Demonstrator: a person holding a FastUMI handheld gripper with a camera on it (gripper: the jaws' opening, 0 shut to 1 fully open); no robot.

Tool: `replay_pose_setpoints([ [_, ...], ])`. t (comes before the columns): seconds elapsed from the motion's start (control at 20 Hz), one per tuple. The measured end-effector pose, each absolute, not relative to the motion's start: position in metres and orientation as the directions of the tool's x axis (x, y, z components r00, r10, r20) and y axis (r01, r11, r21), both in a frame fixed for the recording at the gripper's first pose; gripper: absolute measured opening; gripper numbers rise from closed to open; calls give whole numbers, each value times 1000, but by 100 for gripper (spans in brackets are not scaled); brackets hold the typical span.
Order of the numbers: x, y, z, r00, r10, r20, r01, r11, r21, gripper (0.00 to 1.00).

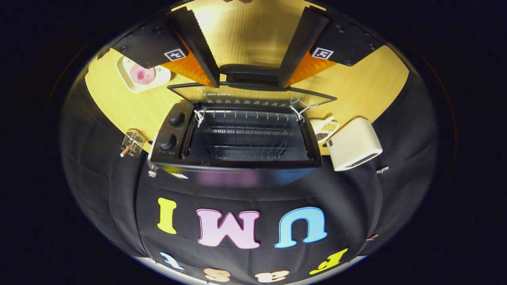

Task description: Open the toaster oven, put the food inside, and close the toaster oven door.

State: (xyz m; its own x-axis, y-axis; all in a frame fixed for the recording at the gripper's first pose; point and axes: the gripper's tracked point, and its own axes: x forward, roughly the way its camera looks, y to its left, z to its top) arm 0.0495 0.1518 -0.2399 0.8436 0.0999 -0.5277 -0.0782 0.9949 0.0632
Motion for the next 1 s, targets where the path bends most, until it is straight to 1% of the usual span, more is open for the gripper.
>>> replay_pose_setpoints([
  [0.15,36,140,-257,809,99,-579,-67,995,77,98],
  [0.25,28,128,-255,801,108,-589,-79,994,75,98],
  [0.45,8,89,-240,783,143,-605,-138,989,54,98],
  [0.6,3,43,-220,772,151,-617,-166,986,33,98],
  [0.85,12,-35,-202,748,161,-644,-144,986,80,98],
  [1.0,25,-80,-202,744,140,-654,-98,990,101,98],
])
